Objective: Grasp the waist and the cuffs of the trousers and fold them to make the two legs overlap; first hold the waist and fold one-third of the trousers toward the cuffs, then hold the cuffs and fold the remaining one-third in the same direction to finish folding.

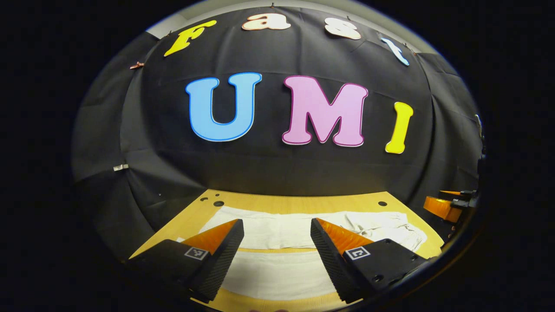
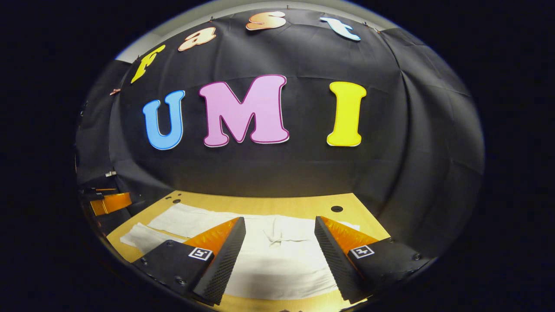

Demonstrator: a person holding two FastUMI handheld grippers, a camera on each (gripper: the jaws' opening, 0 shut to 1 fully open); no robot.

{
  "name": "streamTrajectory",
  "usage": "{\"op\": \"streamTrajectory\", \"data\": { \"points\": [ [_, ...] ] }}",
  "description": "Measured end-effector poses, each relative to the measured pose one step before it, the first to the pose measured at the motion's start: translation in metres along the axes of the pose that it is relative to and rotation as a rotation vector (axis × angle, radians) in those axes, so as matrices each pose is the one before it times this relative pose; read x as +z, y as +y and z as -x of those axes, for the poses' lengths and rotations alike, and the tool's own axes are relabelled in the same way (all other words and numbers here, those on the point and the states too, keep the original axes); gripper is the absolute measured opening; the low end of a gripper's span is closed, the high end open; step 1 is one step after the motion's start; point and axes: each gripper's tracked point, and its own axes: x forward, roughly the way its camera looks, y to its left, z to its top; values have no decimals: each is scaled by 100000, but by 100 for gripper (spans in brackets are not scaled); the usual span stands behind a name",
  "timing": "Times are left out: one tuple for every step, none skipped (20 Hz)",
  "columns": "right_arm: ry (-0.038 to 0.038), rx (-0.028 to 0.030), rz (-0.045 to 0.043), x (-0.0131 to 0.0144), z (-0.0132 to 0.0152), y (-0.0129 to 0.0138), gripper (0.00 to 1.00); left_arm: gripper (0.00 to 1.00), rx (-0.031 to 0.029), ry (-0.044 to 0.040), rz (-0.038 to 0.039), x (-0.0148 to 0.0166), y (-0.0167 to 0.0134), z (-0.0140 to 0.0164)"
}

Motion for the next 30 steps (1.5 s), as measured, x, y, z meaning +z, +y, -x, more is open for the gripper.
{"op": "streamTrajectory", "data": {
  "points": [
    [1021, 321, 3441, -584, -428, -706, 99, 98, 1499, 1007, 115, -285, 294, 24],
    [1434, 1187, 3638, -655, -285, -618, 99, 98, 1250, 603, 251, -162, 235, 100],
    [2339, 1708, 3553, -831, -484, -650, 99, 98, 1048, 396, 338, -305, 161, 70],
    [3075, 1331, 3141, -925, -474, -609, 99, 98, 958, 125, 121, -129, 178, 69],
    [4855, 552, 4075, -1261, -497, -740, 98, 98, 1382, 523, -82, -403, 286, -47],
    [4998, 793, 4295, -1295, -406, -778, 98, 99, 1186, 1105, -14, -341, 181, -70],
    [4161, 922, 4214, -1372, -234, -636, 98, 99, 704, 1192, 172, -537, 16, -122],
    [3030, 432, 4539, -1123, -249, -566, 98, 98, 502, 1090, 180, -355, 13, -3],
    [1736, 424, 4999, -740, -168, -434, 98, 98, 486, 850, 29, -387, -49, -31],
    [898, 396, 4949, -639, -186, -498, 98, 98, 625, 541, -142, -234, -24, 18],
    [1001, 359, 5005, -876, -453, -261, 98, 98, 550, 297, -233, -212, 118, 42],
    [1761, 352, 4968, -1147, -196, -407, 98, 98, 462, 356, -271, -154, 27, 70],
    [2449, 802, 4487, -1290, 105, -476, 98, 98, 366, 506, -241, -488, 34, -19],
    [2849, 1440, 3902, -1354, -26, -101, 98, 98, 380, 866, -111, -308, 5, -53],
    [2468, 1264, 4330, -1251, -175, -75, 98, 98, 550, 1099, 116, -444, 76, 1],
    [1923, 1114, 5032, -1406, 23, -20, 98, 98, 1325, 856, 554, -175, 267, 60],
    [1781, 1209, 5043, -1337, -113, 79, 98, 99, 924, 270, 1049, -297, 154, 36],
    [2468, 1678, 4805, -1388, -135, 44, 98, 99, 20, 523, 1028, -129, -34, -53],
    [2645, 1801, 3731, -1511, 100, 169, 98, 98, 419, 857, 687, -345, 6, -92],
    [2002, 1445, 2878, -1317, -226, 266, 98, 98, 601, 695, 423, -165, 138, -69],
    [1511, 587, 2319, -1096, 1, 57, 98, 98, 573, 401, 284, -196, 182, 27],
    [1580, -23, 2196, -866, -113, -149, 98, 99, 341, 424, 147, -90, 116, -16],
    [1436, -258, 2530, -889, -428, -45, 98, 98, 463, 620, -60, -315, 182, 19],
    [1691, 131, 2971, -1053, -347, 49, 98, 99, 564, 589, -175, -169, 163, 45],
    [2265, 726, 2792, -1058, -175, 245, 98, 99, 1087, 275, -364, -252, 314, -27],
    [2133, 282, 2433, -920, -288, 72, 98, 98, 1175, 423, -430, -217, 346, -8],
    [1385, 623, 1706, -646, -294, 105, 98, 98, 416, 1039, -298, -434, 37, -62],
    [1157, -197, 1125, -536, -428, -72, 98, 98, 405, 939, -59, -275, 96, 8],
    [945, -319, 1026, -406, -314, 0, 98, 98, 563, 619, 34, -283, 213, 36],
    [833, -135, 1232, -292, -332, -26, 98, 98, 382, 546, 117, -164, 155, 134]
  ]
}}
